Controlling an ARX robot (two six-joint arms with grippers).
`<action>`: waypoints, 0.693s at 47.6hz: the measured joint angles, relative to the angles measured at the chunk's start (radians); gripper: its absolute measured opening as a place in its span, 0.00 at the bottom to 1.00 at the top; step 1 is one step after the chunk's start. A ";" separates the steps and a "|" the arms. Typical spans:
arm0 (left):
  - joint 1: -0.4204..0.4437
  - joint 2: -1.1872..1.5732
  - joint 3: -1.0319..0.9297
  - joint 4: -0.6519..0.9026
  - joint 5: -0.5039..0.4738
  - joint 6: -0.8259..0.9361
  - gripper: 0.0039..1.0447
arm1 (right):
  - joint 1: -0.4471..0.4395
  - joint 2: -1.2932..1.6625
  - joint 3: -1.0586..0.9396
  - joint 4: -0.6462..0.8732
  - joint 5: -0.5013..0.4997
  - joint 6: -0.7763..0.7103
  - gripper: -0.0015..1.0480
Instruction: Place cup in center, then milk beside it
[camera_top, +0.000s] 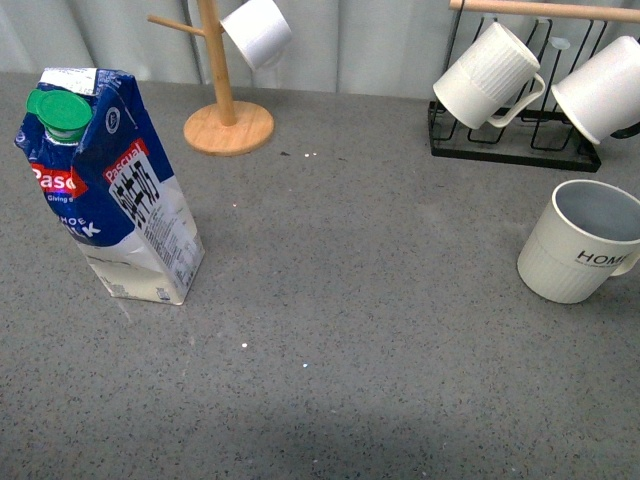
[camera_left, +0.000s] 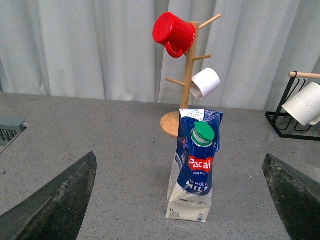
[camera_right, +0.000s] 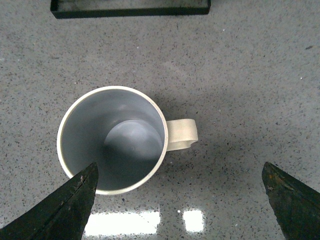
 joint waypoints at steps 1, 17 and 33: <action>0.000 0.000 0.000 0.000 0.000 0.000 0.94 | 0.003 0.018 0.018 -0.013 0.002 0.005 0.91; 0.000 0.000 0.000 0.000 0.000 0.000 0.94 | 0.027 0.188 0.202 -0.146 0.043 0.024 0.91; 0.000 0.000 0.000 0.000 0.000 0.000 0.94 | 0.056 0.254 0.253 -0.183 0.047 0.042 0.86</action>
